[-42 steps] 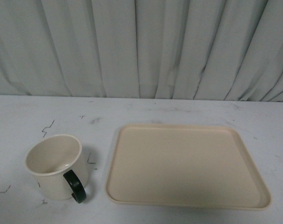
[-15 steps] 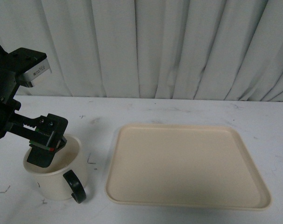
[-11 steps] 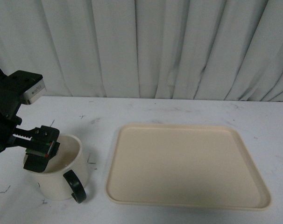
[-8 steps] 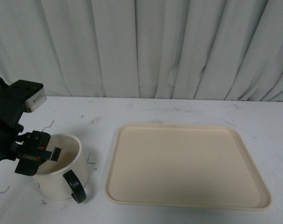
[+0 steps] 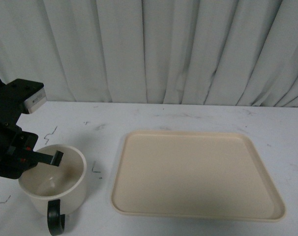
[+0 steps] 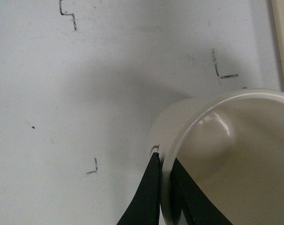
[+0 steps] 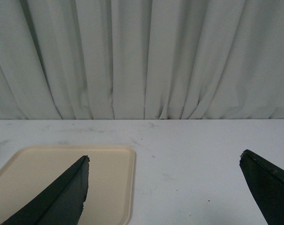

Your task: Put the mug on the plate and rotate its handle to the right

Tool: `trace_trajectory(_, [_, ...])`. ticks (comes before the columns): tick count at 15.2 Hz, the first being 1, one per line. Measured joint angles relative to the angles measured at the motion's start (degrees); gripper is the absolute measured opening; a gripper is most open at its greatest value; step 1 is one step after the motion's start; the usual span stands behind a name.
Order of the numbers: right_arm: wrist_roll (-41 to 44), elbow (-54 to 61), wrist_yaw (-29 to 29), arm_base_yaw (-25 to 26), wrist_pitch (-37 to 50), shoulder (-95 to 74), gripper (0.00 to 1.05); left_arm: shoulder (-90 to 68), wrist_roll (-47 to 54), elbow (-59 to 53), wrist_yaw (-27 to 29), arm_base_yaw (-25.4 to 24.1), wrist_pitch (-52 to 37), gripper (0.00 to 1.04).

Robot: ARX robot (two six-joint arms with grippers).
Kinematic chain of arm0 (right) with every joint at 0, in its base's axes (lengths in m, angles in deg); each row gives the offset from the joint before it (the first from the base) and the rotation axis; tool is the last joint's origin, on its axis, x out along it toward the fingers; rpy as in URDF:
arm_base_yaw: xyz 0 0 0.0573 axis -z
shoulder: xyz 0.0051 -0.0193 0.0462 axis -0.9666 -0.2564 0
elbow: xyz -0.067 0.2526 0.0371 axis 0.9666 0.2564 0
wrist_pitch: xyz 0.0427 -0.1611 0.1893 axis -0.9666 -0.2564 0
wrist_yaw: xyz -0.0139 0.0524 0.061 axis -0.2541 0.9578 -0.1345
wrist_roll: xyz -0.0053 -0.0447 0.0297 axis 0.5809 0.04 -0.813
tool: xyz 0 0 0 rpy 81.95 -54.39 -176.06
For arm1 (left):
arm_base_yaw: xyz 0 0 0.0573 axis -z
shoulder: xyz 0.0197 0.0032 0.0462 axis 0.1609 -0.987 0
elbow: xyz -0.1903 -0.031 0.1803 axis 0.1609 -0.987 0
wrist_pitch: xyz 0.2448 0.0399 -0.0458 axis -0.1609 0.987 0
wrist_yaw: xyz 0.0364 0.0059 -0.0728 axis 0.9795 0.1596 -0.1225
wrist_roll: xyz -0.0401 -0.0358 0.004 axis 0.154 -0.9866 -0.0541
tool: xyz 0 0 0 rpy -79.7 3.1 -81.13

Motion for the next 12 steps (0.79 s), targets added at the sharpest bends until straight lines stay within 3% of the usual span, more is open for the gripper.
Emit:
trace_trajectory(3, [0.00,0.00,0.02,0.00,0.00,0.00,0.98,3.93,-0.37,1.73,2.08,2.36,4.15,0.03])
trace_trajectory(5, [0.00,0.00,0.00,0.00,0.00,0.02,0.98,6.84,-3.76,5.64,4.50,6.60,6.08,0.03])
trace_trajectory(12, [0.00,0.00,0.02,0.00,-0.02,0.02,0.98,0.72,-28.81,15.45,7.28,23.85,8.17,0.03])
